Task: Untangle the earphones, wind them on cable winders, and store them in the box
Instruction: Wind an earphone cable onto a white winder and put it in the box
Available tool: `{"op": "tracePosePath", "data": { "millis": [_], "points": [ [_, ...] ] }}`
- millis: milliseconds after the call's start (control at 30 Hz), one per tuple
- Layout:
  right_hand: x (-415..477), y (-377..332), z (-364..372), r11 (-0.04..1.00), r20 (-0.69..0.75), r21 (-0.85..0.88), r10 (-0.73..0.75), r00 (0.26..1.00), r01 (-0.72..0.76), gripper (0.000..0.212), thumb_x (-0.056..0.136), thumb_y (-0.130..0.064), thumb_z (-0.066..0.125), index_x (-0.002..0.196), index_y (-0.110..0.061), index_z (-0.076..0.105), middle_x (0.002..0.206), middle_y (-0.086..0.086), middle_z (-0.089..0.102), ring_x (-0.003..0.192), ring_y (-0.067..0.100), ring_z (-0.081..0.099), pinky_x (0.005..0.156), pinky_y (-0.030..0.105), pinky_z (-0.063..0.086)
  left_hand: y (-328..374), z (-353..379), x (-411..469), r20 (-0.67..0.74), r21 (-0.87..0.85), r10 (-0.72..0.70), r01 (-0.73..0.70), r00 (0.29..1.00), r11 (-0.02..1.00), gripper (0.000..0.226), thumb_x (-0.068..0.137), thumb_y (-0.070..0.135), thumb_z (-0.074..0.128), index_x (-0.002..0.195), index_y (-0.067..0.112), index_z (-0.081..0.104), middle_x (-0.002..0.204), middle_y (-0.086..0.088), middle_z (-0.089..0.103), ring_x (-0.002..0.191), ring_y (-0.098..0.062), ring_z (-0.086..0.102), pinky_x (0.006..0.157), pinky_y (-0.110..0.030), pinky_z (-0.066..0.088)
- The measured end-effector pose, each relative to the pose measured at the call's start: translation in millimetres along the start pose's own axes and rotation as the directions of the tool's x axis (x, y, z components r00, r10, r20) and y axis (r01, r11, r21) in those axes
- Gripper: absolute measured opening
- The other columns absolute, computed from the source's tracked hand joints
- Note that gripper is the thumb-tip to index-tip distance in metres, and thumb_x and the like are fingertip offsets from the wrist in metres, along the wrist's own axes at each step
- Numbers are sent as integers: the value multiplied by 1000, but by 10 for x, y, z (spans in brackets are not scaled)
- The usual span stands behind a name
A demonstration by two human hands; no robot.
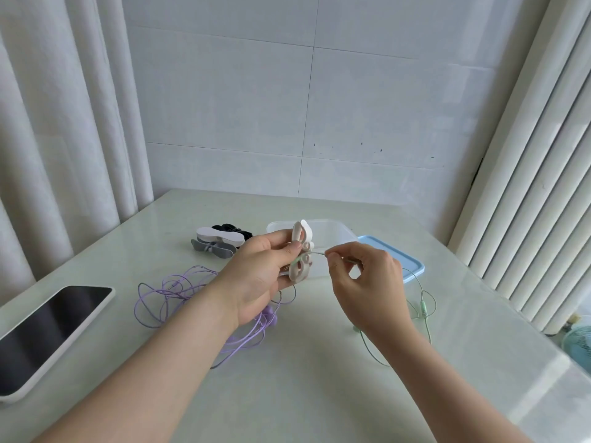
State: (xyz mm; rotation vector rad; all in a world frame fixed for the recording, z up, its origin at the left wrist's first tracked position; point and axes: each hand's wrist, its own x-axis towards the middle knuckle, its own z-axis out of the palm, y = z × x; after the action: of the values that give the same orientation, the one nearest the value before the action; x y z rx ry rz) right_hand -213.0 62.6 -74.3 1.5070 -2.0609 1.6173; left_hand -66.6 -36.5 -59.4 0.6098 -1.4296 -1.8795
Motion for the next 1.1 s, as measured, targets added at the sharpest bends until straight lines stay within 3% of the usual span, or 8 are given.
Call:
{"op": "tracePosePath", "data": {
  "millis": [100, 233, 333, 533, 600, 733, 867, 1100],
  "points": [
    [8, 37, -12, 999, 33, -8, 52, 998, -52, 17, 91, -23, 74, 74, -26, 76, 65, -15, 69, 70, 6, 64, 63, 11, 42, 14, -1, -25, -16, 95, 66, -64, 998, 993, 23, 102, 16, 65, 121, 10, 76, 108, -7, 78, 92, -17, 71, 88, -31, 61],
    [3, -4, -32, 993, 84, 104, 46, 995, -55, 16, 91, -27, 76, 75, -26, 76, 61, -5, 67, 57, 11, 58, 61, 25, 45, 12, -5, -24, -53, 117, 43, -37, 998, 992, 21, 101, 17, 69, 120, 9, 74, 115, -14, 78, 99, -25, 74, 86, -40, 64],
    [-4, -76, -81, 954, 158, 281, 64, 985, -107, 18, 95, -22, 73, 77, -19, 75, 56, 11, 53, 54, 17, 40, 54, 29, 35, 10, -1, -9, -84, 81, -8, 15, 996, 997, 23, 101, 14, 68, 122, 5, 70, 117, -20, 76, 98, -29, 75, 89, -47, 63],
    [21, -167, -170, 756, 374, 572, 105, 921, -319, 17, 100, -12, 69, 84, -10, 75, 64, -8, 58, 60, 8, 45, 63, 20, 38, 41, 26, -23, -82, 49, -40, 44, 996, 998, 29, 100, 10, 68, 126, -1, 62, 107, -26, 75, 91, -34, 76, 87, -55, 63],
    [4, -167, -144, 766, 348, 573, 94, 933, -291, 15, 100, -12, 69, 91, -3, 75, 65, -8, 65, 57, 2, 54, 60, 12, 41, 51, 35, -42, -34, 7, -65, 66, 997, 998, 30, 102, 12, 64, 126, -4, 60, 99, -23, 73, 93, -38, 75, 88, -60, 62],
    [-1, -132, -100, 808, 235, 536, 137, 962, -246, 13, 100, -14, 70, 96, -4, 77, 78, 0, 74, 66, 6, 62, 62, 13, 47, 63, 50, -69, 76, -48, -107, 111, 991, 993, 40, 104, 21, 63, 130, -9, 57, 107, -24, 70, 96, -40, 73, 91, -61, 60],
    [22, -88, -112, 820, 226, 489, 209, 951, -297, 14, 102, -17, 67, 97, -6, 76, 59, -18, 58, 51, 0, 45, 51, 12, 36, 41, 46, -70, 91, -77, -72, 80, 993, 994, 42, 97, 13, 72, 133, -6, 59, 112, -24, 71, 101, -40, 74, 91, -56, 61],
    [33, -71, -99, 827, 241, 441, 265, 934, -349, 15, 103, -20, 65, 95, -11, 75, 61, -13, 55, 55, 3, 43, 55, 13, 38, 32, 39, -51, 63, -105, -45, 51, 997, 993, 37, 98, 21, 70, 126, -2, 64, 110, -21, 72, 102, -38, 75, 96, -57, 59]
  ]
}}
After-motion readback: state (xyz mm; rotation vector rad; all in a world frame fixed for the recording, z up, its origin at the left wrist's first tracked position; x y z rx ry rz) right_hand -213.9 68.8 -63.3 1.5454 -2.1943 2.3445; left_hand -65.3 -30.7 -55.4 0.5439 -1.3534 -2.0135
